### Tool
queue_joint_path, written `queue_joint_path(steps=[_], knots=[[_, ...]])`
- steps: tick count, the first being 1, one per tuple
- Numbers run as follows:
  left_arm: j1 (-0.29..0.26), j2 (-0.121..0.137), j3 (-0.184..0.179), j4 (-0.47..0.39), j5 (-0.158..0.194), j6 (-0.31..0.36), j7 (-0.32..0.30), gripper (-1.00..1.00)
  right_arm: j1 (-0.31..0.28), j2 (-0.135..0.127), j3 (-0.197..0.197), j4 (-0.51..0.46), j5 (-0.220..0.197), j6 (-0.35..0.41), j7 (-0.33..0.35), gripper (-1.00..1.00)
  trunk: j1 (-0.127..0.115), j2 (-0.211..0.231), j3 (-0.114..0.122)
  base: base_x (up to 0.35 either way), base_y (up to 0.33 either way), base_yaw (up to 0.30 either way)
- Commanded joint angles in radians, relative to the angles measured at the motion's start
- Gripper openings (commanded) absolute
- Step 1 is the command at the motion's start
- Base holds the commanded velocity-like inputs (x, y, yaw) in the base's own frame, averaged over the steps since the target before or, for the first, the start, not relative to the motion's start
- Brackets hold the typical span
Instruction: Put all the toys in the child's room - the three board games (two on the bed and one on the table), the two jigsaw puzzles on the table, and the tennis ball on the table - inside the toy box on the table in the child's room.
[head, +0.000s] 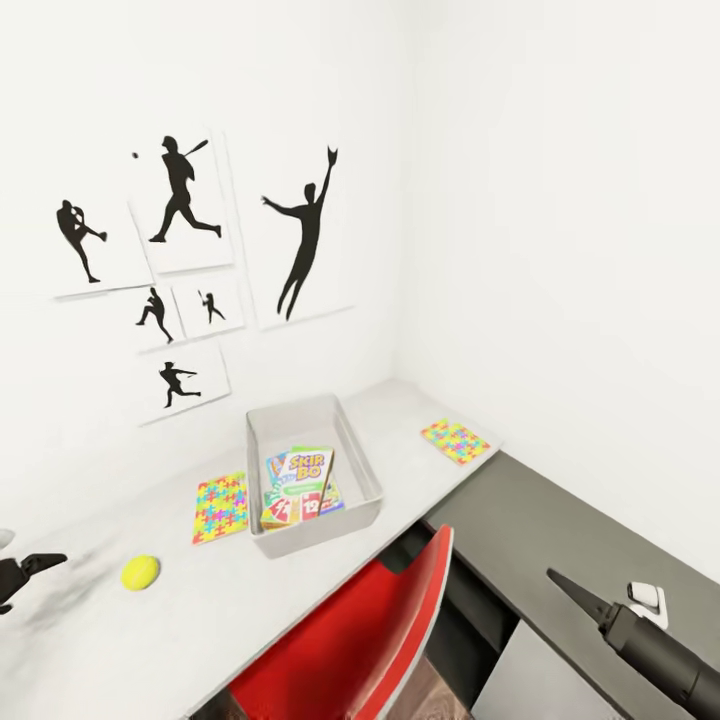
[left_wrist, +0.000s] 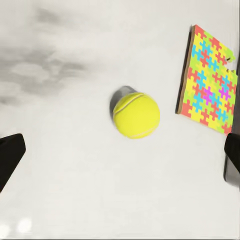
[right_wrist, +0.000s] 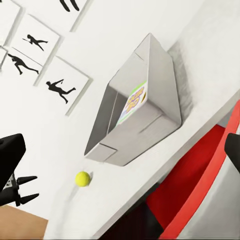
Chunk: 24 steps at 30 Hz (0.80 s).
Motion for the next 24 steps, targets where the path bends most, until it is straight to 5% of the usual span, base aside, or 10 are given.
queue_joint_path(steps=[1, 24], knots=[[-0.001, 0.000, 0.001, -0.002, 0.010, 0.005, 0.008, 1.00, 0.000, 0.000, 0.000, 0.000, -0.005, 0.006, -0.001, 1.00, 0.000, -0.002, -0.001, -0.178, -0.062, 0.135], [-0.001, 0.000, -0.019, -0.007, 0.009, 0.005, -0.002, 1.00, 0.000, 0.000, 0.000, 0.000, -0.005, 0.006, 0.001, 1.00, 0.000, -0.002, 0.003, -0.028, -0.016, 0.024]])
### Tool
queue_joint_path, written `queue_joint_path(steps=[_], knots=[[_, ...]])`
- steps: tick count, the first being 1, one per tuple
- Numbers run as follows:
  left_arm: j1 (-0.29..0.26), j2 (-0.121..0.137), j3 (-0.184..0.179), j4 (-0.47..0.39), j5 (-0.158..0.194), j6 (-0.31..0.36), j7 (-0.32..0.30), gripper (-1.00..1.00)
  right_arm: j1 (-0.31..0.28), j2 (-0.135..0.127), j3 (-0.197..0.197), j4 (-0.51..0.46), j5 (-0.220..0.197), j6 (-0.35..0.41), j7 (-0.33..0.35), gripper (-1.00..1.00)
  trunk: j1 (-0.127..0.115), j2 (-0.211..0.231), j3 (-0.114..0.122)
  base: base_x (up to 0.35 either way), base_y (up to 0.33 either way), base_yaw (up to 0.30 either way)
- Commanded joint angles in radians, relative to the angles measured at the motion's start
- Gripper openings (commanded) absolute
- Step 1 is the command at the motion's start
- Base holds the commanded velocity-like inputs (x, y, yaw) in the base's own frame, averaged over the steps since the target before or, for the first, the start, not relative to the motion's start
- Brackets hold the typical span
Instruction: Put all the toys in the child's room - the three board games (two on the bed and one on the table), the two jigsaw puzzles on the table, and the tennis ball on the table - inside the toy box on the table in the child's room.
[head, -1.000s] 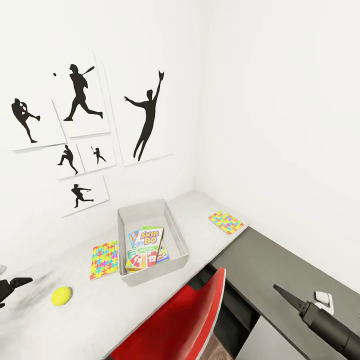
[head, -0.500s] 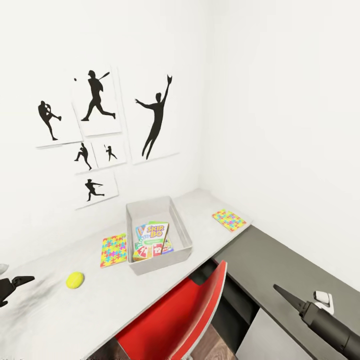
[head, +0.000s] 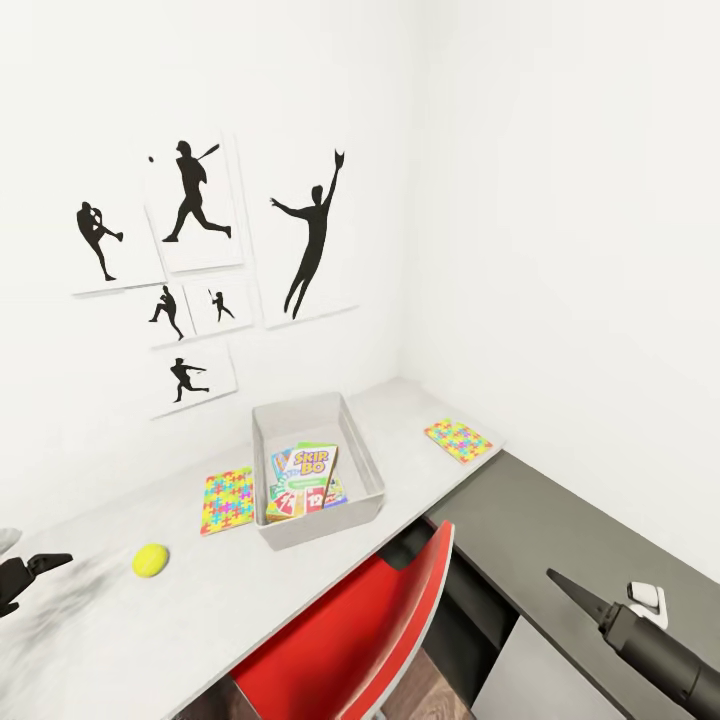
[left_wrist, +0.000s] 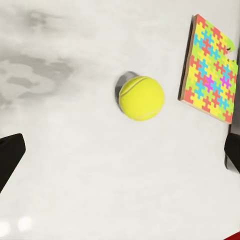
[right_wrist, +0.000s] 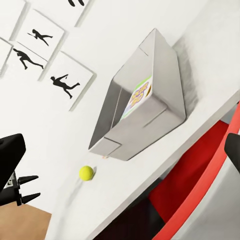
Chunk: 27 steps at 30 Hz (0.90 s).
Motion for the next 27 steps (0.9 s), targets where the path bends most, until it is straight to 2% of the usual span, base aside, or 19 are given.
queue_joint_path(steps=[1, 11, 27], knots=[[-0.001, 0.000, 0.000, -0.001, 0.011, 0.004, 0.010, 1.00, 0.000, 0.000, 0.000, -0.001, -0.005, 0.006, -0.001, 1.00, 0.001, -0.002, -0.002, 0.000, 0.000, 0.000], [-0.001, 0.000, -0.040, -0.001, 0.005, 0.003, 0.010, 1.00, 0.000, -0.001, 0.000, -0.002, -0.005, 0.006, -0.001, 1.00, 0.001, -0.002, -0.001, 0.000, 0.000, 0.028], [-0.001, 0.000, -0.050, -0.001, 0.003, 0.003, 0.010, 1.00, 0.000, -0.004, 0.000, -0.005, -0.005, 0.006, 0.001, 1.00, 0.001, -0.002, 0.012, 0.000, 0.000, 0.213]])
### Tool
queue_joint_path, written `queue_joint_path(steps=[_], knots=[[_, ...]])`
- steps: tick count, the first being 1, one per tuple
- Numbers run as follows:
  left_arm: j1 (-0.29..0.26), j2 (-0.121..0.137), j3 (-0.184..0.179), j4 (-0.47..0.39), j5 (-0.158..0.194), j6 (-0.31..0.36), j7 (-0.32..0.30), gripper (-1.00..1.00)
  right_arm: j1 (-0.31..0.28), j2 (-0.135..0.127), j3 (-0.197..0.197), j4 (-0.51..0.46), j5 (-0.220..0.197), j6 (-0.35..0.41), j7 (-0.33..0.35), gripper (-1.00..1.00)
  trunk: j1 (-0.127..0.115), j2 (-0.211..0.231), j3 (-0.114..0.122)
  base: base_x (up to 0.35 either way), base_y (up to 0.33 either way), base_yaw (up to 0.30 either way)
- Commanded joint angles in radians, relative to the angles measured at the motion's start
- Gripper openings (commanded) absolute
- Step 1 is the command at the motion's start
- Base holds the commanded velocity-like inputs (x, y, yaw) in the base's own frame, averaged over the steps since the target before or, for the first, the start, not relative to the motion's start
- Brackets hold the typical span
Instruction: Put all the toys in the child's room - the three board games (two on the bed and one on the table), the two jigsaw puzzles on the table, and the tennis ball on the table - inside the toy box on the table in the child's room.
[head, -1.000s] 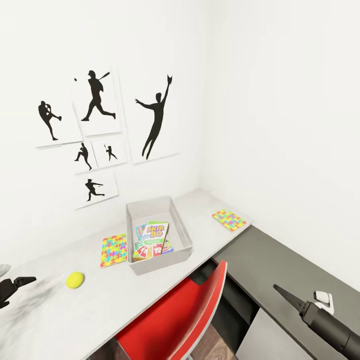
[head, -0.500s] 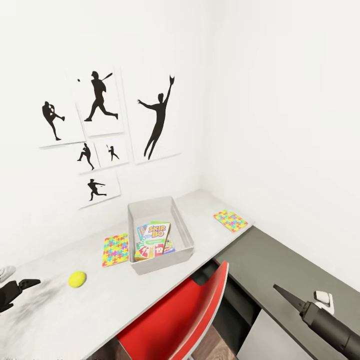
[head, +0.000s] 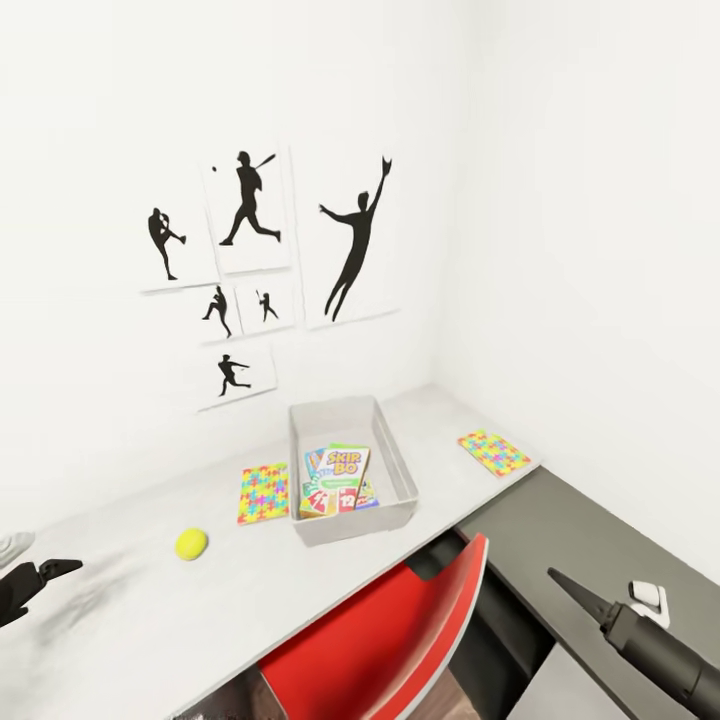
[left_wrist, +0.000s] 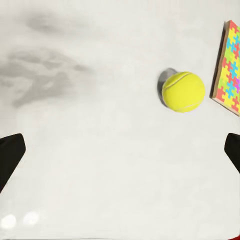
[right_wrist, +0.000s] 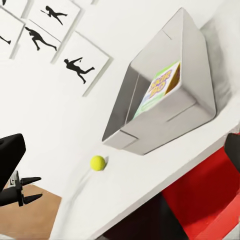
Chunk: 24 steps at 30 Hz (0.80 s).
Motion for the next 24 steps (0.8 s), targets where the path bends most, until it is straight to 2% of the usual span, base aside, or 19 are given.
queue_joint_path(steps=[1, 11, 24], knots=[[-0.001, 0.000, 0.000, -0.001, 0.010, 0.004, 0.010, 1.00, 0.000, 0.000, 0.000, -0.001, -0.005, 0.006, 0.000, 1.00, 0.001, -0.002, -0.001, 0.000, 0.000, 0.241], [-0.001, 0.000, -0.001, -0.001, 0.010, 0.005, 0.010, 1.00, 0.000, -0.001, 0.000, -0.001, -0.005, 0.006, 0.001, 1.00, 0.001, -0.002, 0.005, 0.000, -0.001, 0.207], [-0.001, 0.000, -0.001, -0.001, 0.010, 0.005, 0.010, 1.00, 0.000, -0.005, -0.003, -0.002, -0.006, 0.006, 0.001, 1.00, 0.001, -0.002, 0.006, 0.000, -0.078, 0.022]])
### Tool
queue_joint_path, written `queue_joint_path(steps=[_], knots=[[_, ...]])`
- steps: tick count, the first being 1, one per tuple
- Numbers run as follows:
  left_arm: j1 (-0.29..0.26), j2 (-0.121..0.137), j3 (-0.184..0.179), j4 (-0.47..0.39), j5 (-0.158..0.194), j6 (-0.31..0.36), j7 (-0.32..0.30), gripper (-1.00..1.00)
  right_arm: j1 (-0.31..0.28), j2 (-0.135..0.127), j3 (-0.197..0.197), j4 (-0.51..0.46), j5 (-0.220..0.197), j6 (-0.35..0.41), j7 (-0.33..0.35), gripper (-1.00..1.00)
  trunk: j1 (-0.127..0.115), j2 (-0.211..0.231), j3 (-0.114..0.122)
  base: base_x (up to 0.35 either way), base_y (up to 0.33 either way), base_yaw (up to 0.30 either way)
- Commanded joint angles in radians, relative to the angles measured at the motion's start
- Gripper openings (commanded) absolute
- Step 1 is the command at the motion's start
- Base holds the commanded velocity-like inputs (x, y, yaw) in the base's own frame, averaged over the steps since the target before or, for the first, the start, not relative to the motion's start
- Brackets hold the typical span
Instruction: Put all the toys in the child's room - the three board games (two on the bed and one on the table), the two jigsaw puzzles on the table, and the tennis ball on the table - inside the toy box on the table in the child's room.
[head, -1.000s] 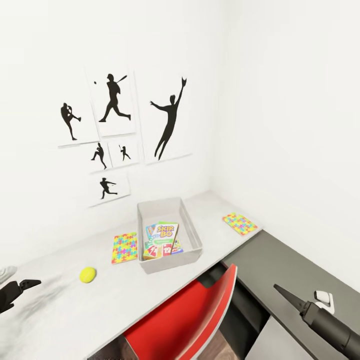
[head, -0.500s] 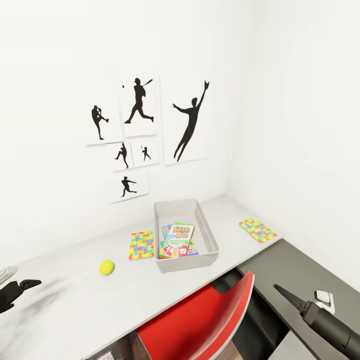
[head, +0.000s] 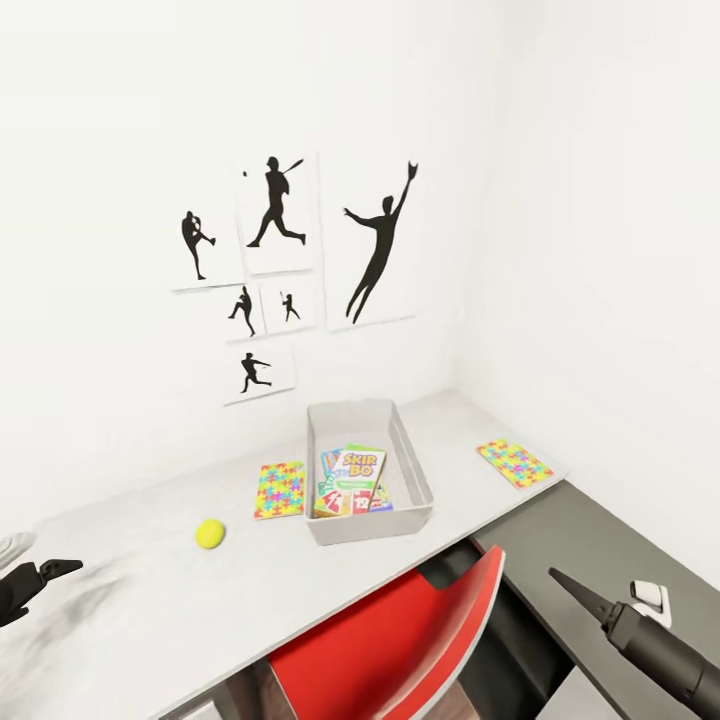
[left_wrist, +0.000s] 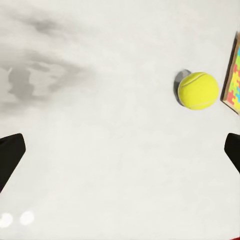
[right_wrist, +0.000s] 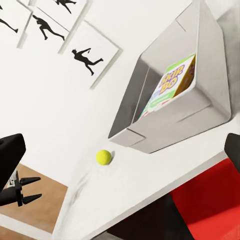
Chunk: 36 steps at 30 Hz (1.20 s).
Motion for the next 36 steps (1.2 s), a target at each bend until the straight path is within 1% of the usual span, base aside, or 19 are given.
queue_joint_path(steps=[1, 7, 11, 32, 36], knots=[[-0.001, 0.000, 0.001, -0.001, 0.011, 0.004, 0.010, 1.00, 0.000, -0.001, 0.000, 0.000, -0.005, 0.006, -0.001, 1.00, 0.001, -0.002, -0.002, 0.000, -0.025, 0.002], [-0.001, 0.000, 0.000, -0.001, 0.011, 0.004, 0.010, 1.00, 0.000, -0.001, 0.000, -0.001, -0.005, 0.006, -0.002, 1.00, 0.001, -0.002, -0.002, -0.021, -0.010, 0.020], [-0.001, 0.000, 0.000, -0.001, 0.011, 0.004, 0.010, 1.00, 0.000, -0.002, -0.001, -0.002, -0.005, 0.006, -0.005, 1.00, 0.001, -0.002, -0.003, -0.086, 0.035, 0.153], [-0.001, 0.000, -0.001, -0.001, 0.011, 0.004, 0.010, 1.00, 0.000, -0.004, -0.001, -0.001, -0.005, 0.006, -0.008, 1.00, 0.001, -0.002, -0.015, -0.034, 0.018, 0.252], [-0.001, 0.000, -0.001, -0.001, 0.011, 0.004, 0.010, 1.00, 0.000, -0.004, -0.001, -0.001, -0.005, 0.006, -0.008, 1.00, 0.001, -0.002, -0.018, -0.077, 0.121, 0.263]])
